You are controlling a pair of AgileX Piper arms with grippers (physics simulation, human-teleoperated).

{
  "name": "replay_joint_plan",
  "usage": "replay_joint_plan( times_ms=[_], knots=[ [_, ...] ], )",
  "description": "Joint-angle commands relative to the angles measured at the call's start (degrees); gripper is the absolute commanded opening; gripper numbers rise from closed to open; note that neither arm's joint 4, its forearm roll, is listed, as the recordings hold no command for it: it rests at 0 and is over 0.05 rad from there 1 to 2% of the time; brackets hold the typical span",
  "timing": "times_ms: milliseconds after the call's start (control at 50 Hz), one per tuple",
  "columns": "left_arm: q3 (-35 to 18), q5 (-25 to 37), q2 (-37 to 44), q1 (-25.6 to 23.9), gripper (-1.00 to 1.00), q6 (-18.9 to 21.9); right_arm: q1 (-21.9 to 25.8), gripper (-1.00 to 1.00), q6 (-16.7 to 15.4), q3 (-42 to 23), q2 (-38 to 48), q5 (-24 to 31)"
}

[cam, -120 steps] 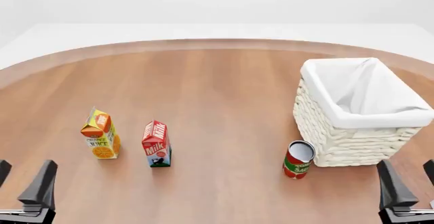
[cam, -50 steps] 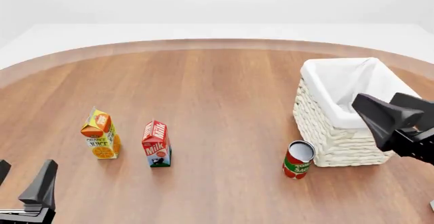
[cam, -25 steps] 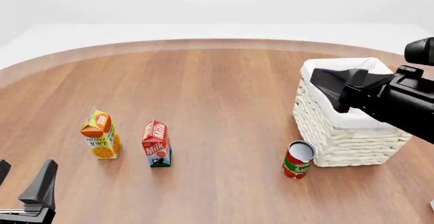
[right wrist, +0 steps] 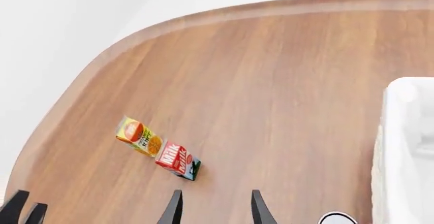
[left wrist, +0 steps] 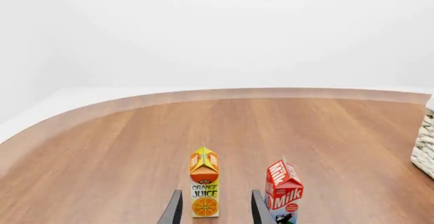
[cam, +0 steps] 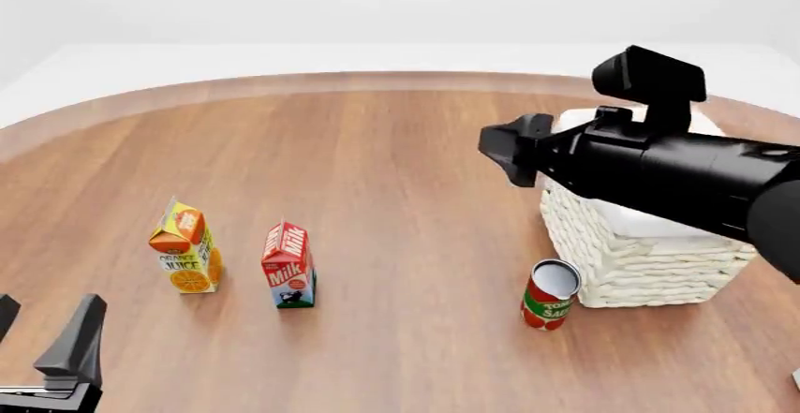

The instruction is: Pick the milk and place it in the basket.

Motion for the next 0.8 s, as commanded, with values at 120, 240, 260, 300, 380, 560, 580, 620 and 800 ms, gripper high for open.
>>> replay_joint_plan(
  times_ms=[120,240,260,300,380,560,580,620,800],
  knots=[
    [0.0,0.0,0.0,0.0,1.0,0.0,3.44,1.0,1.71,-2.94,9.06,-1.46],
    [0.0,0.0,0.0,0.0,1.0,0.0,4.48,1.0,2.85,-2.96,12.11,-3.23],
    [0.0,0.0,0.0,0.0,1.0,0.0,4.35,1.0,2.87,-2.76,13.15,-3.8],
    [0.0,0.0,0.0,0.0,1.0,0.0,4.54,1.0,3.04,-2.74,13.69,-4.26],
    [0.0,0.0,0.0,0.0,1.0,0.0,4.37,1.0,3.56,-2.17,15.17,-5.67],
    [0.0,0.0,0.0,0.0,1.0,0.0,4.43,1.0,3.43,-3.42,18.16,-6.39],
    [0.0,0.0,0.0,0.0,1.0,0.0,4.71,1.0,3.41,-4.25,18.86,-6.32],
    [0.0,0.0,0.0,0.0,1.0,0.0,4.98,1.0,3.64,-4.88,19.44,-6.27],
    [0.0,0.0,0.0,0.0,1.0,0.0,6.29,1.0,5.4,-6.68,22.16,-7.08]
  ],
)
